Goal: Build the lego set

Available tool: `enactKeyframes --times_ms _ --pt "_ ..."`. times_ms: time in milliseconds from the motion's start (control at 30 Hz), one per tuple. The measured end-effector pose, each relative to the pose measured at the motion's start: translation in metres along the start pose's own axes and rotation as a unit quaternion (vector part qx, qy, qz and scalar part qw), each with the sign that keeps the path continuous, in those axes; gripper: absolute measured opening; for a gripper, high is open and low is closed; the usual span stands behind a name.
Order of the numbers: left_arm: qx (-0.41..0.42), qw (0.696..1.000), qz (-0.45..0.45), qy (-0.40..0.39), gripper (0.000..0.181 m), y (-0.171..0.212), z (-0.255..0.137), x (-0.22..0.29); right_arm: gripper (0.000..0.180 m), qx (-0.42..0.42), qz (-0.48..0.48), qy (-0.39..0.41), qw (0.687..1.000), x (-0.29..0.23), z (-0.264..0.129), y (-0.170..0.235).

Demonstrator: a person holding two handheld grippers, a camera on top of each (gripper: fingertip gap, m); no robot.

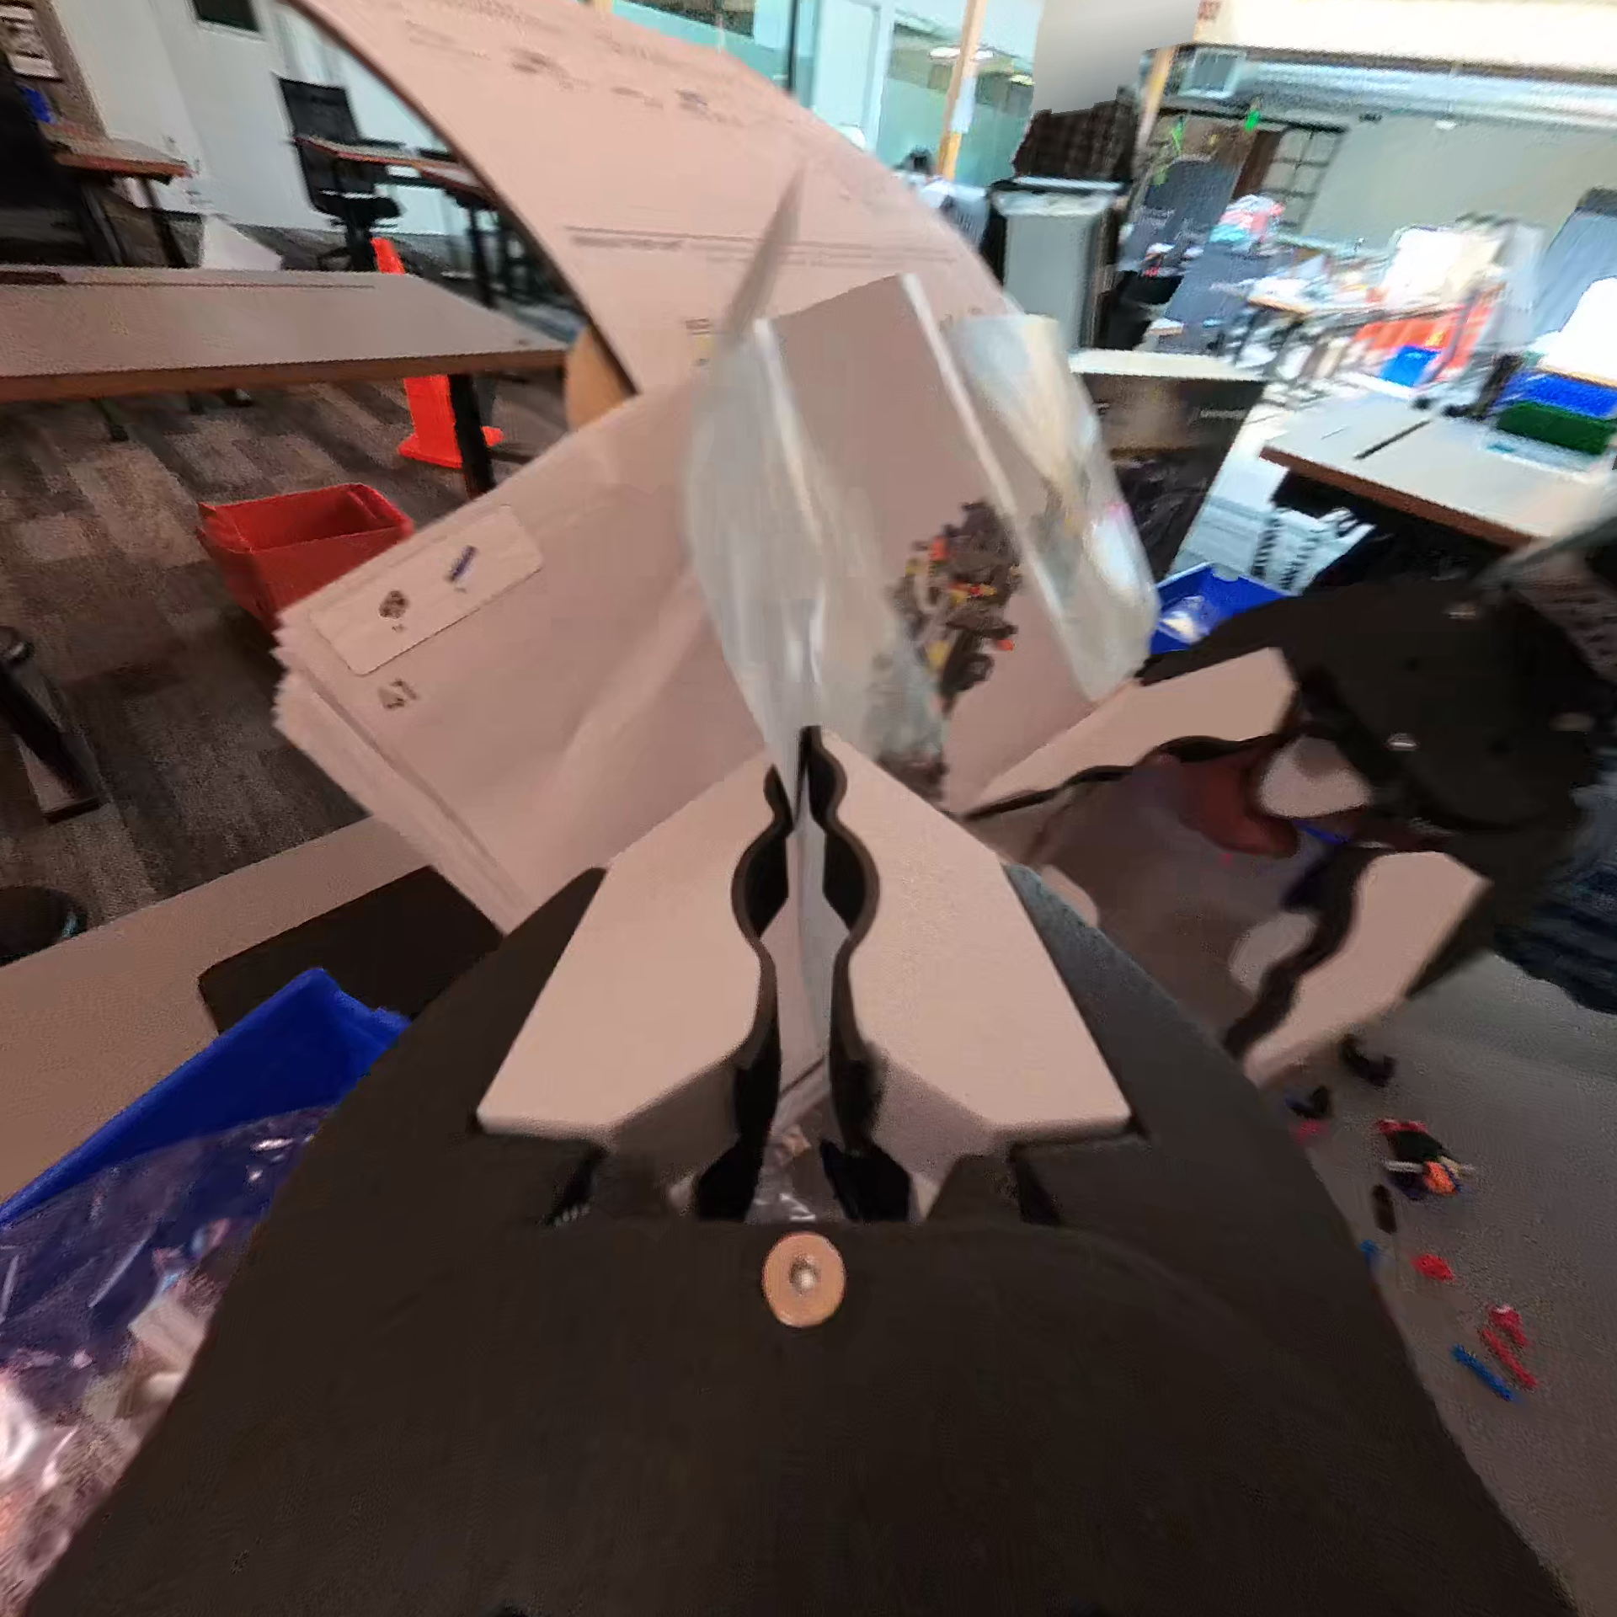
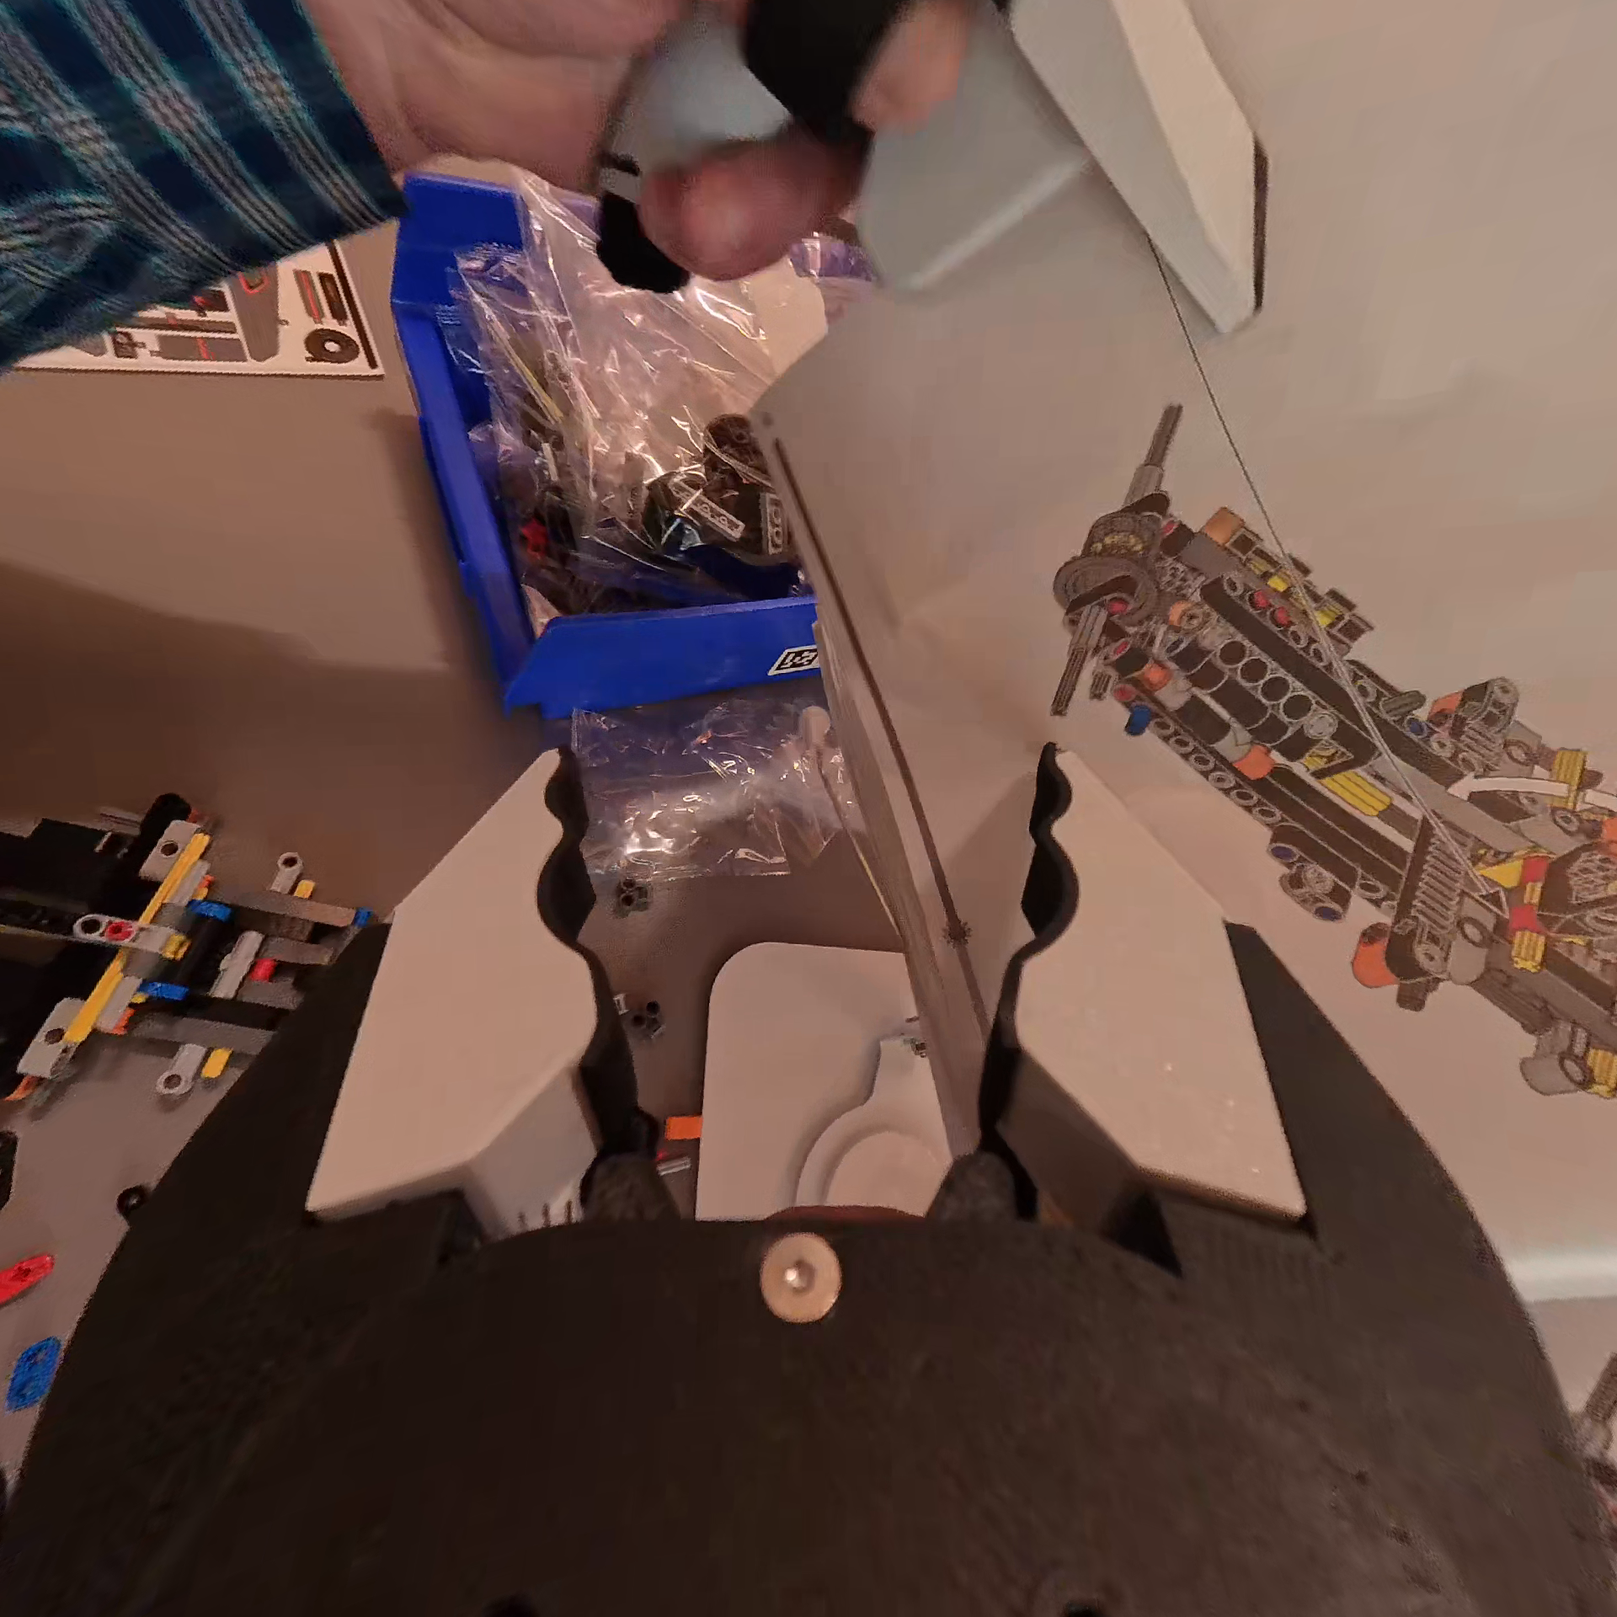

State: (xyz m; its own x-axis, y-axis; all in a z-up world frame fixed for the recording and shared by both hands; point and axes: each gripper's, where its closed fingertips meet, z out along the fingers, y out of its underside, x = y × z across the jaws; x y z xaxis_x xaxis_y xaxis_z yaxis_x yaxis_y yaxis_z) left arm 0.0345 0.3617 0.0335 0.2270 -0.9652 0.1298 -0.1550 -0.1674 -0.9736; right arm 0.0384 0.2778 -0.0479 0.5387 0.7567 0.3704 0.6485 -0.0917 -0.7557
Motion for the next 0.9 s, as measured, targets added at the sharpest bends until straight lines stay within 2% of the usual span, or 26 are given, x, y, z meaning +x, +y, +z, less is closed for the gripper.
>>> enactKeyframes --times_ms 200,333,400,500,600,700,800,900 --pt "-0.037 0.997 -0.012 -0.059 0.000 0.013 0.019 -0.038 0.098 0.003 0.006 -0.008 1.000 -0.026 -0.029 0.009" --pt "-0.061 0.996 0.016 -0.063 0.000 0.020 0.028 -0.045 0.098 -0.014 -0.014 0.005 1.000 -0.044 -0.047 0.027" --pt "-0.060 0.997 0.017 -0.054 0.000 0.018 0.030 -0.041 0.091 -0.024 -0.033 0.013 0.999 -0.047 -0.049 0.037" --pt "-0.055 0.997 0.019 -0.049 0.000 0.011 0.027 -0.038 0.073 -0.048 -0.074 0.038 0.995 -0.046 -0.037 0.049" --pt "-0.040 0.997 0.027 -0.053 0.000 -0.001 0.022 -0.039 0.069 -0.073 -0.150 0.095 0.981 -0.032 -0.021 0.049" --pt "-0.039 0.997 0.040 -0.060 0.000 -0.007 0.020 -0.041 0.066 -0.105 -0.195 0.120 0.968 -0.026 -0.002 0.050" --pt "-0.037 0.996 0.055 -0.055 0.000 -0.012 0.021 -0.040 0.055 -0.132 -0.240 0.159 0.948 -0.013 0.009 0.054" --pt "-0.040 0.996 0.061 -0.044 0.000 -0.014 0.020 -0.036 0.039 -0.116 -0.306 0.218 0.919 0.000 0.008 0.038"
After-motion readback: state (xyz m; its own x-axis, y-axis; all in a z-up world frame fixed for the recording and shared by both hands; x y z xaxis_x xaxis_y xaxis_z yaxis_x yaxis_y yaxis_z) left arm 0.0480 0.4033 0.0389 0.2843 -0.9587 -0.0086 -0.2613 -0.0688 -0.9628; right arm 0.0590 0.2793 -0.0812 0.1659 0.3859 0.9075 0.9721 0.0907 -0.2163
